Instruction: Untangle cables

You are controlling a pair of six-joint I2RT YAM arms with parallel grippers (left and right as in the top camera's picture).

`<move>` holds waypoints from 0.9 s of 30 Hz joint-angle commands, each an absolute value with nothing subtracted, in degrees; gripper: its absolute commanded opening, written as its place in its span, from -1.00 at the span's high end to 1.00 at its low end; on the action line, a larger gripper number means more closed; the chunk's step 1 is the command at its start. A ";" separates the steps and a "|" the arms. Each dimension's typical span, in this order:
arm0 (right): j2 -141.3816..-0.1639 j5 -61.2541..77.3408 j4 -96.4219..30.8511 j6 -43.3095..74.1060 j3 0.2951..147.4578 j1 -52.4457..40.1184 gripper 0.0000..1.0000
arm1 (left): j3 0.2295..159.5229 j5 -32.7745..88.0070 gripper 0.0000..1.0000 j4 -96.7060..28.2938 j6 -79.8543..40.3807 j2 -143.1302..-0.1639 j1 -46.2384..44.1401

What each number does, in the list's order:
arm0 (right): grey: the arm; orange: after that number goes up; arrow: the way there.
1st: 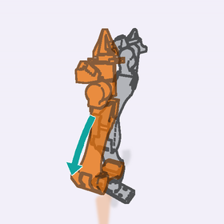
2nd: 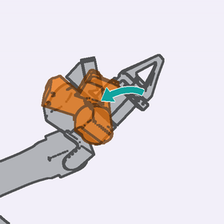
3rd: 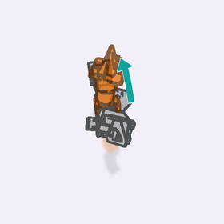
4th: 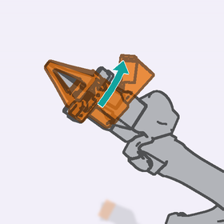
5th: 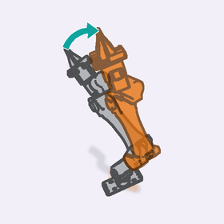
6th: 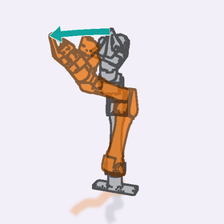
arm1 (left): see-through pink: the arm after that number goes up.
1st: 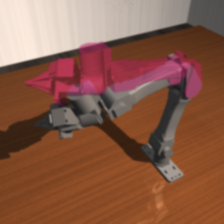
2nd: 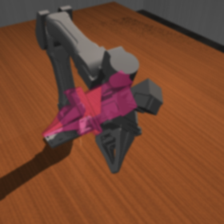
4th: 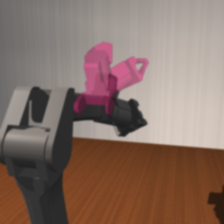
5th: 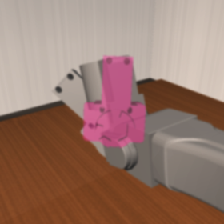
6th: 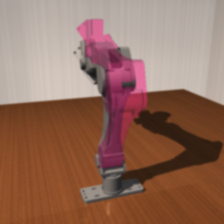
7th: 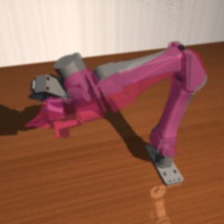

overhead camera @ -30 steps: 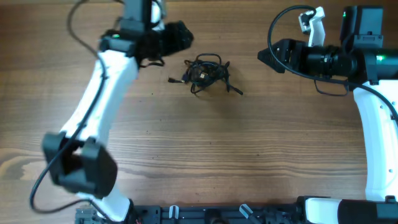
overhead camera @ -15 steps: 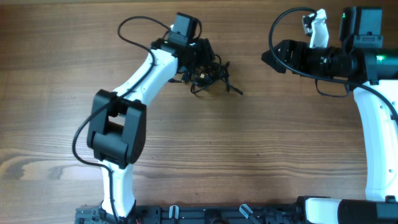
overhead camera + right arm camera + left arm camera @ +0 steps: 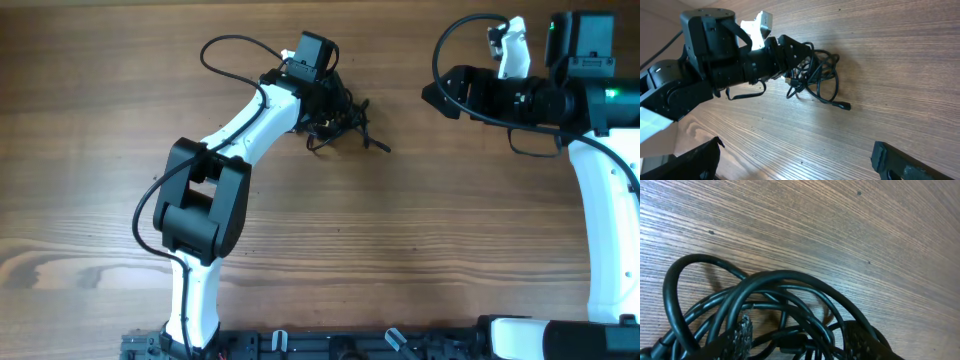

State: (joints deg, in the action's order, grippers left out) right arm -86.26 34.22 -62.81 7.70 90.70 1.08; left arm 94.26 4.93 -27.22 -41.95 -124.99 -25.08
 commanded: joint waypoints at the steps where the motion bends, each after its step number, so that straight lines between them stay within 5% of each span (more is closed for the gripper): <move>1: -86.83 32.56 -63.02 7.57 91.37 1.15 -0.99 | 94.63 1.98 -0.25 -27.94 -42.48 -121.62 -24.86; 12: -86.85 32.56 -63.31 7.57 91.37 1.15 -0.99 | 94.61 -2.46 -0.26 -31.03 -42.44 -123.17 -25.63; 17: -86.85 32.56 -63.35 7.57 91.37 1.15 -1.00 | 94.61 -2.46 0.03 -30.48 -42.46 -125.54 -26.92; 23: -86.85 32.56 -63.53 7.60 91.37 1.15 -0.99 | 94.61 -4.03 0.08 -29.54 -42.48 -127.98 -27.70; 26: -86.85 32.03 -63.51 7.64 91.37 1.15 -0.99 | 94.61 -4.38 0.46 -29.56 -42.48 -129.25 -27.70; 27: -86.85 31.73 -63.53 7.66 91.37 1.15 -1.00 | 94.61 -4.38 0.92 -30.02 -42.46 -129.34 -27.70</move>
State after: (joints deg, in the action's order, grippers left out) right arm -86.26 33.08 -63.44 7.70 90.70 1.08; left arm 94.26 -2.98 -29.71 -42.26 -127.28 -27.49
